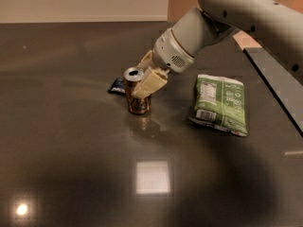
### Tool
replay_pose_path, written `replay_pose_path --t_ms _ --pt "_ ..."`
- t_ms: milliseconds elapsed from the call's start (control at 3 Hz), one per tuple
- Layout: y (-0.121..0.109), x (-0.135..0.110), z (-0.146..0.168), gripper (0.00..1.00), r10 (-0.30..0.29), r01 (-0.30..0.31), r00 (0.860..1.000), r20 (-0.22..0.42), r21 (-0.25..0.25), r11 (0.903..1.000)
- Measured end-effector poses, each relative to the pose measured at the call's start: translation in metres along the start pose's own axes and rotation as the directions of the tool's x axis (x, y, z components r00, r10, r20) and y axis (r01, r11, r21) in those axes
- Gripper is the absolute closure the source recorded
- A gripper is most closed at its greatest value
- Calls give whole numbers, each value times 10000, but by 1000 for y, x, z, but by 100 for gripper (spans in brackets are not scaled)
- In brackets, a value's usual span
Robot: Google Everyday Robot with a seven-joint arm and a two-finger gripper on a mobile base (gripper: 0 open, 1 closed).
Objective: Move orange can near rxbar blueberry
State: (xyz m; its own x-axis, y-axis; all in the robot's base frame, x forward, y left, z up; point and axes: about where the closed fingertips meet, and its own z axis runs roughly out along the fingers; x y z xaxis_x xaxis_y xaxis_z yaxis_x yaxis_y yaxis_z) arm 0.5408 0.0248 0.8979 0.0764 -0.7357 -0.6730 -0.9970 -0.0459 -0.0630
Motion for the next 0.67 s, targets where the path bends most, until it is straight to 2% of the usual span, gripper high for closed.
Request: replay_pose_path --t_ms 333,667 --pt "1 -1 1 5 -20 20 10000 0 -29 10000" --pt "1 -2 2 0 -32 32 10000 -1 -47 10000"
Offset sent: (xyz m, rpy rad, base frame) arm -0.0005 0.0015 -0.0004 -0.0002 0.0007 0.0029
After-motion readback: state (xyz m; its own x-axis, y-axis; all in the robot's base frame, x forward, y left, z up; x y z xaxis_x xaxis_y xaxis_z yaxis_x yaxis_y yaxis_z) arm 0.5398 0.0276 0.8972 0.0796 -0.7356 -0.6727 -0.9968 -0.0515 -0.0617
